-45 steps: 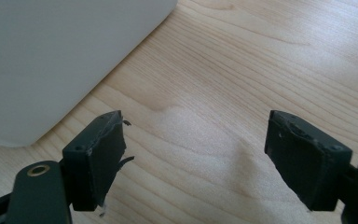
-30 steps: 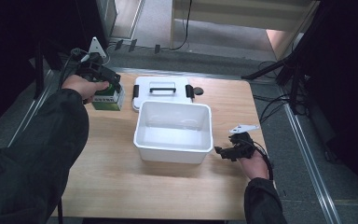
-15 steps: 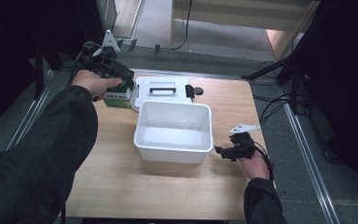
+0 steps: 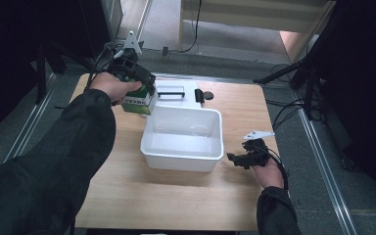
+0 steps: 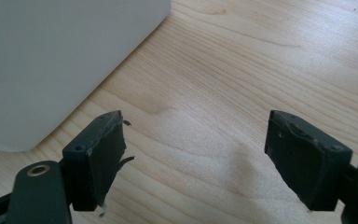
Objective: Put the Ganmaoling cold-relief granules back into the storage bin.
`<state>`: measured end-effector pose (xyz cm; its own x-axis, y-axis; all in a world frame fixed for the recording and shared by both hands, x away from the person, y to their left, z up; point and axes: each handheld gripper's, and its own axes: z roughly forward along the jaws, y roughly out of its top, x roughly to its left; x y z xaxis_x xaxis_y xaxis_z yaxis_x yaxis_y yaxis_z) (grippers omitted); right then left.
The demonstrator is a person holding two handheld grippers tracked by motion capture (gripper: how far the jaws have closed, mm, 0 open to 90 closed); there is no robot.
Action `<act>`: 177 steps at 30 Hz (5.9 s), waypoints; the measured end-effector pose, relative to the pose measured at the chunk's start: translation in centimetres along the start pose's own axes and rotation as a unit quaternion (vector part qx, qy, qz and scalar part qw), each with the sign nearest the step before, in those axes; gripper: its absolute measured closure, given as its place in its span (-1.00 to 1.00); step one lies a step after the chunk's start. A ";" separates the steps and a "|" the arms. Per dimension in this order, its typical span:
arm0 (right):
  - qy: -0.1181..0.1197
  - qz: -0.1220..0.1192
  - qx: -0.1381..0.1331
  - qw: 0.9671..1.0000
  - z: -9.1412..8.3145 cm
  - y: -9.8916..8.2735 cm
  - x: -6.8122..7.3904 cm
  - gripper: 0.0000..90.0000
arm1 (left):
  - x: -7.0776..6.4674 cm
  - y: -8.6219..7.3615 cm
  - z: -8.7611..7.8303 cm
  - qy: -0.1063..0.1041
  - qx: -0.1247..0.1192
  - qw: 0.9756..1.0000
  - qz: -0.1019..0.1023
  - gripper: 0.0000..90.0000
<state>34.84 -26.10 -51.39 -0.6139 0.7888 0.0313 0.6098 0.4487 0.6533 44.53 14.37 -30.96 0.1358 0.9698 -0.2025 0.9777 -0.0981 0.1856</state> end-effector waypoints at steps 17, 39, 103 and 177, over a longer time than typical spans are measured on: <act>-0.001 0.002 0.001 1.000 -0.1 0.0 0.0 -0.55 | -6.1 -0.1 1.9 -0.013 0.025 0.999 0.039 -0.86; -0.001 0.002 -0.001 1.000 -0.1 0.0 -0.1 -0.55 | -9.8 -1.4 6.8 -0.005 0.050 0.998 0.042 -0.87; 0.000 0.005 0.000 1.000 -0.2 -0.3 -0.2 -0.55 | -9.4 -1.0 10.3 0.043 0.031 0.998 -0.023 -0.93; 0.001 0.000 0.014 1.000 0.0 -0.6 0.0 -0.55 | 8.6 -7.4 8.4 0.001 -0.072 0.997 0.027 -0.84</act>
<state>34.43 -26.36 -51.79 -0.6144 0.7883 0.0332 0.6240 0.4598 0.6318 39.83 21.61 -42.13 0.1865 0.9645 -0.1870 0.9362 -0.1167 0.3315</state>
